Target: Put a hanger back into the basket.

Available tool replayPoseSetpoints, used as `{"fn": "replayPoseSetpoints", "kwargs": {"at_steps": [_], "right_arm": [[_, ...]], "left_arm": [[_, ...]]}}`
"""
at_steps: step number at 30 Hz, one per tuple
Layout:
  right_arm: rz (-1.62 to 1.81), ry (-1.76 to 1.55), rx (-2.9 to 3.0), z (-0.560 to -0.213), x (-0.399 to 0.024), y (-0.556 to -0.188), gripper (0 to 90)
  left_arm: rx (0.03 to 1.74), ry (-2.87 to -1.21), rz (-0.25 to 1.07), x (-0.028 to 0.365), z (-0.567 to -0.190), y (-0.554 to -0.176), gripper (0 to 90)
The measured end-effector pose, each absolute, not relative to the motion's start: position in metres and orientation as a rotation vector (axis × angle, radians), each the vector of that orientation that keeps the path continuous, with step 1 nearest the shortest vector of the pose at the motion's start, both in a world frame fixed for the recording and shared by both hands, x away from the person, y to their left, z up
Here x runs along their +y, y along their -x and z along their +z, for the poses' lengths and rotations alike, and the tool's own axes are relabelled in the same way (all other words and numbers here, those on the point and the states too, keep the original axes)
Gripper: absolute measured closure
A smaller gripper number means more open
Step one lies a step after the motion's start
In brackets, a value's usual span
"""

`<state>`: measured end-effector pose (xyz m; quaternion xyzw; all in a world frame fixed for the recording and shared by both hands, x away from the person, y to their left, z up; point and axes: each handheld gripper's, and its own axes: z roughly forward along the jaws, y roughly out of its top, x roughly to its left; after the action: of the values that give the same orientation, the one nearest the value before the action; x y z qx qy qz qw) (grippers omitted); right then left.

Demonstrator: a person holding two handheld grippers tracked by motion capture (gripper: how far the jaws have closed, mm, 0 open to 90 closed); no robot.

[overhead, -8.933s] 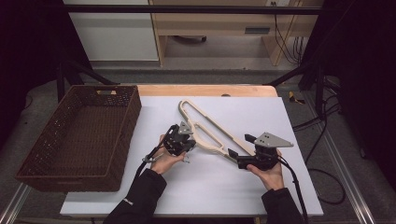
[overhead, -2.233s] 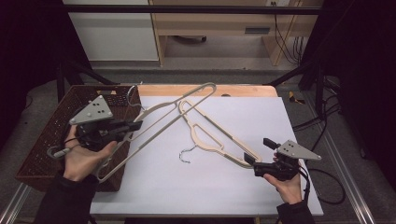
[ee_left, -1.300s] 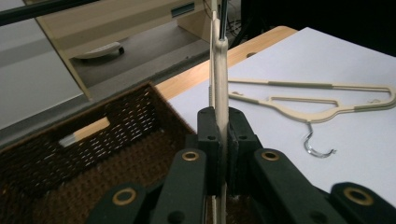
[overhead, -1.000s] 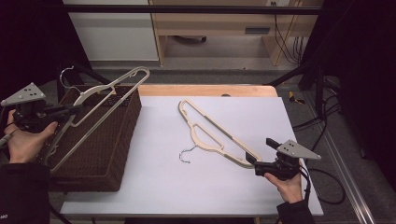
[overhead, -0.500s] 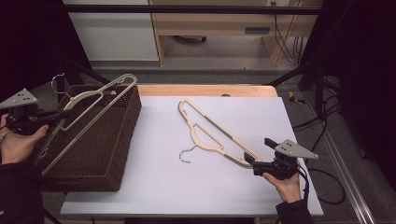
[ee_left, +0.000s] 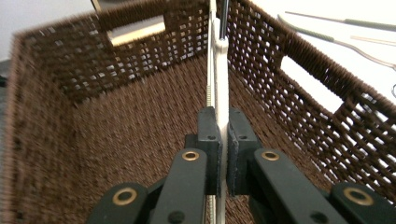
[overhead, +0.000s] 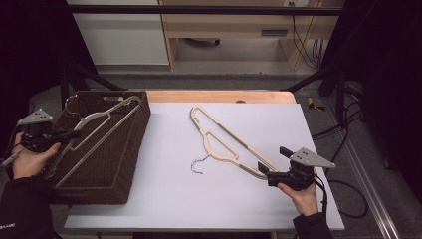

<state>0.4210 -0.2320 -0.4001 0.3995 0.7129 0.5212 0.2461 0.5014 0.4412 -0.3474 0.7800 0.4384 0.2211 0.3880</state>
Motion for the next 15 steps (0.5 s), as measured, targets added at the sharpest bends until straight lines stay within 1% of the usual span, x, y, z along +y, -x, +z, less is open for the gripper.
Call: {"fn": "replayPoseSetpoints", "kwargs": {"at_steps": [3,9,13,15], "right_arm": [[1.424,-1.088,1.946,-0.400,-0.230,-0.422,7.2],[1.423,-1.083,1.950,-0.399,-0.226,-0.425,7.2],[1.434,-1.072,1.949,-0.396,-0.224,-0.426,7.3],[1.440,-1.065,1.945,-0.394,-0.222,-0.427,7.3]], "left_arm": [[1.130,-2.002,0.540,0.438,-0.355,-0.504,86.1],[1.225,-2.037,0.512,0.434,-0.371,-0.512,85.4],[1.290,-2.001,0.501,0.438,-0.376,-0.513,84.1],[1.319,-1.984,0.520,0.439,-0.375,-0.511,83.1]]}}
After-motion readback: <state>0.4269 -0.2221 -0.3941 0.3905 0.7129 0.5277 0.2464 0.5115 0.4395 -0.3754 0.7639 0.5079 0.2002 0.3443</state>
